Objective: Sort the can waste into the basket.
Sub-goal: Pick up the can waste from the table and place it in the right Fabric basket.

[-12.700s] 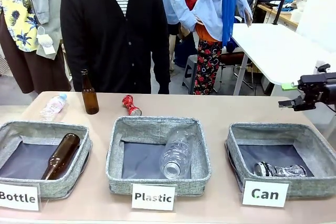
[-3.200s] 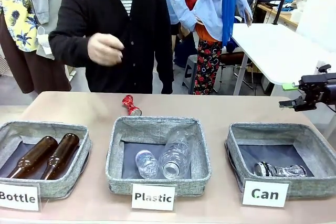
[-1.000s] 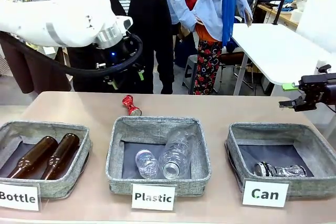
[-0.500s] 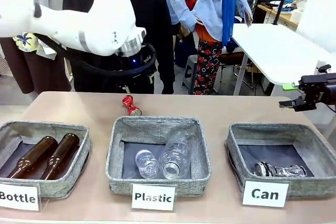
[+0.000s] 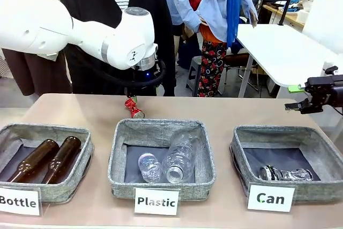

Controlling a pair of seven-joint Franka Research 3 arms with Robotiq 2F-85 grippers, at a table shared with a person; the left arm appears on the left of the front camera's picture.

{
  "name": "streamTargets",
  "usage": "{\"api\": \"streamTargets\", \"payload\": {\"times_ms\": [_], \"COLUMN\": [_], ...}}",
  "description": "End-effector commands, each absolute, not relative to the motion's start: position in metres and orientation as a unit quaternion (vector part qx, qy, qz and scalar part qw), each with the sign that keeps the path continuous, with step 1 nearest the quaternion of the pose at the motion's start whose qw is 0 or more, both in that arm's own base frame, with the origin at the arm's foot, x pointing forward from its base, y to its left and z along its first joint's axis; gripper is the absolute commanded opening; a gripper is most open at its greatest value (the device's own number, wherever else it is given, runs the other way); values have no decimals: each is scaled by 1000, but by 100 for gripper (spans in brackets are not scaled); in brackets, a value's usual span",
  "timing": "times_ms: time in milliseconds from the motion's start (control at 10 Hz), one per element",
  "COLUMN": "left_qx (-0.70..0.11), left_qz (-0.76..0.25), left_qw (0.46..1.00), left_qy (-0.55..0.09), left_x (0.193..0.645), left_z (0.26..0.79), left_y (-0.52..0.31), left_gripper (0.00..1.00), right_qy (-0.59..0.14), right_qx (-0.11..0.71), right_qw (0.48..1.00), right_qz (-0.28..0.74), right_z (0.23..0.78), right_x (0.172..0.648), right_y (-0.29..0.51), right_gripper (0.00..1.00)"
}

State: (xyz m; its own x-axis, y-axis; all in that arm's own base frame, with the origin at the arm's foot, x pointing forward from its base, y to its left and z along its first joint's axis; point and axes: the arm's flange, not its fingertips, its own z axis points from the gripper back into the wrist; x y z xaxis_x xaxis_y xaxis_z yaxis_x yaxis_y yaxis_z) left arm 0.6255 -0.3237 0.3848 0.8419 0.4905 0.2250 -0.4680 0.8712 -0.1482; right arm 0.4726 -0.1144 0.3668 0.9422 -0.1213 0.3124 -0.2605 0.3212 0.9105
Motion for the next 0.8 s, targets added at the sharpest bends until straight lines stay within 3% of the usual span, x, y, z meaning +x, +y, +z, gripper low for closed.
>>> {"api": "streamTargets", "payload": {"times_ms": [0, 700], "left_qx": [-32, 6], "left_qz": [254, 207], "left_qw": [957, 970], "left_qy": [-135, -131], "left_x": [635, 644], "left_z": [378, 344], "left_y": [-314, -299], "left_gripper": [100, 100], "right_qy": [-172, -172], "right_qx": [583, 583], "right_qw": [792, 792], "right_qz": [50, 50], "right_z": [369, 369], "right_x": [473, 473], "right_y": [-114, -114], "right_gripper": [100, 100]}}
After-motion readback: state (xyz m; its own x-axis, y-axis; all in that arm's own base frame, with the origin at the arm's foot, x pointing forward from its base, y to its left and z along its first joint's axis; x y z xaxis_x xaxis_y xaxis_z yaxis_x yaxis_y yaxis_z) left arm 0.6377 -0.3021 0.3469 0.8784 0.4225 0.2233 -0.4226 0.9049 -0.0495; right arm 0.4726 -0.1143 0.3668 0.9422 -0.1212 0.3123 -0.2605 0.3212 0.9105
